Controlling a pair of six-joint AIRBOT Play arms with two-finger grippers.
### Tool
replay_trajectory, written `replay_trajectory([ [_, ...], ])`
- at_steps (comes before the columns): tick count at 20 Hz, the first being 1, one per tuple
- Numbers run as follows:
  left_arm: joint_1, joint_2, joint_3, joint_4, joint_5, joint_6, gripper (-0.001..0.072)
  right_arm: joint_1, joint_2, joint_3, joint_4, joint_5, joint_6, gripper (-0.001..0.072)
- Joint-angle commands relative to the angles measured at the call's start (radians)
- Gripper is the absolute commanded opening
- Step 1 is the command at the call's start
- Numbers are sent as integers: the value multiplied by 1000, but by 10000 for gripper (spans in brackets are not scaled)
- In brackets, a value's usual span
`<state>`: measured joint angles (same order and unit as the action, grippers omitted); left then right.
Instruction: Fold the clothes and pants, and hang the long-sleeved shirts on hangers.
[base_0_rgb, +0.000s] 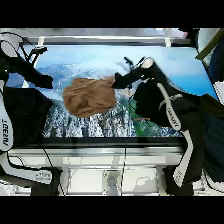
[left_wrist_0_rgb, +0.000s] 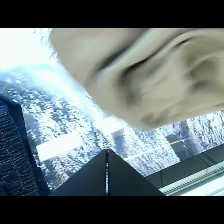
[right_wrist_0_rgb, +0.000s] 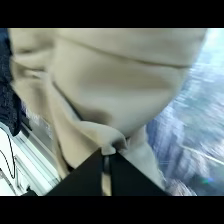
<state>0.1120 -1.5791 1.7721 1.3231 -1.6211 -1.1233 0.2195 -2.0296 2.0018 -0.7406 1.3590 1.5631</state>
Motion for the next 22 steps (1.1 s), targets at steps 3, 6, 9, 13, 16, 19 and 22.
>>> replay_trajectory([
  [3,0,0,0,0,0,-1,12,-28,32,9,-187,58,14,553],
  [6,0,0,0,0,0,0,12,-12,31,9,-298,-66,14,540],
  [9,0,0,0,0,0,0,12,-14,29,9,-386,-89,76,546],
  [13,0,0,0,0,1,0,12,-65,-32,9,-184,-3,75,687],
  [16,0,0,0,0,0,-1,12,-114,-122,9,47,67,-5,712],
  [19,0,0,0,0,1,-43,12,-111,-186,9,56,40,-16,714],
  [22,0,0,0,0,0,-49,12,-108,-227,9,53,24,-29,714],
])
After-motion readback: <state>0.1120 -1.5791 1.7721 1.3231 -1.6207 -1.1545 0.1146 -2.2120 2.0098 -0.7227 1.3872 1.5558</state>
